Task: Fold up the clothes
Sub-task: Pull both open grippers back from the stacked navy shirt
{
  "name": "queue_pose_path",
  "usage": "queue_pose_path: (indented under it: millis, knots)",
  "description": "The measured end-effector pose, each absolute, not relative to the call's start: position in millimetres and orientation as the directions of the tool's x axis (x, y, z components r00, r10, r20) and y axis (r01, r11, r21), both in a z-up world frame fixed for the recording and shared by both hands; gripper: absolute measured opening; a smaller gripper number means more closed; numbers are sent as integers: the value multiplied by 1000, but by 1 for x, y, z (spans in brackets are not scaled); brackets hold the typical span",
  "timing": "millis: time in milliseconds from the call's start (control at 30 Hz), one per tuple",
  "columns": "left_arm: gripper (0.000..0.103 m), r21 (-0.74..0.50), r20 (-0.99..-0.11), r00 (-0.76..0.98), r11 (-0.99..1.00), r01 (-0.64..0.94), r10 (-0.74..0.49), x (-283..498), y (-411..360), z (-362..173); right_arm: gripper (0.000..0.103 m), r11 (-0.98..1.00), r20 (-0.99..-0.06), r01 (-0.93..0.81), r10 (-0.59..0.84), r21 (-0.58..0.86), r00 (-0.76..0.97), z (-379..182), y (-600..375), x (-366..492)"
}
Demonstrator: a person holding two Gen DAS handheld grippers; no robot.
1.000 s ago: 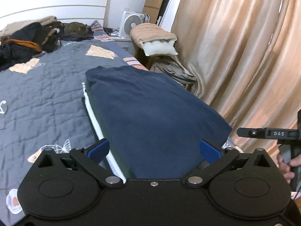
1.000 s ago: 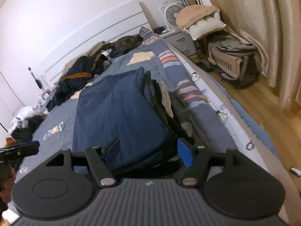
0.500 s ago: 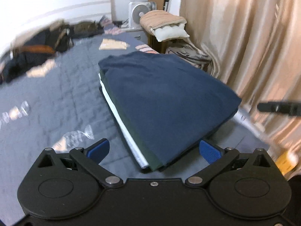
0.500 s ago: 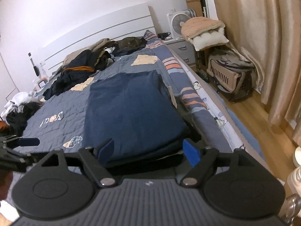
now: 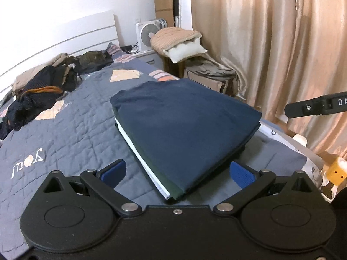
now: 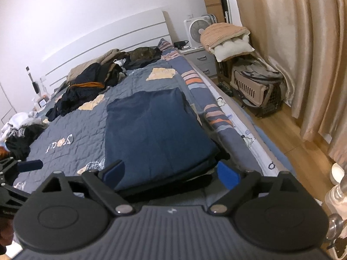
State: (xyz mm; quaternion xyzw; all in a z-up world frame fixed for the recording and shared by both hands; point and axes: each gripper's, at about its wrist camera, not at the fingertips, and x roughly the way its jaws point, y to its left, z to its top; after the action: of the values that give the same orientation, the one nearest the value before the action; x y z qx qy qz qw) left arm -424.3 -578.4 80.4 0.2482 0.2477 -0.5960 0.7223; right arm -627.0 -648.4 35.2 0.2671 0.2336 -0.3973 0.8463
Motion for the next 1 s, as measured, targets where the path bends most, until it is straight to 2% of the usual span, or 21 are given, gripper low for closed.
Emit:
queue_pose_path:
  millis: [167,1000]
  knots:
    - [103,-34,-699,96,167,985,-708,-419,-578,89,93,547,-633,797,-528,256,566,44,-642,-625]
    - [103,-12,-736,82,134,991,-672,-423,-577,101,93,579,-731,790,-447,203,516,61,-616,-605]
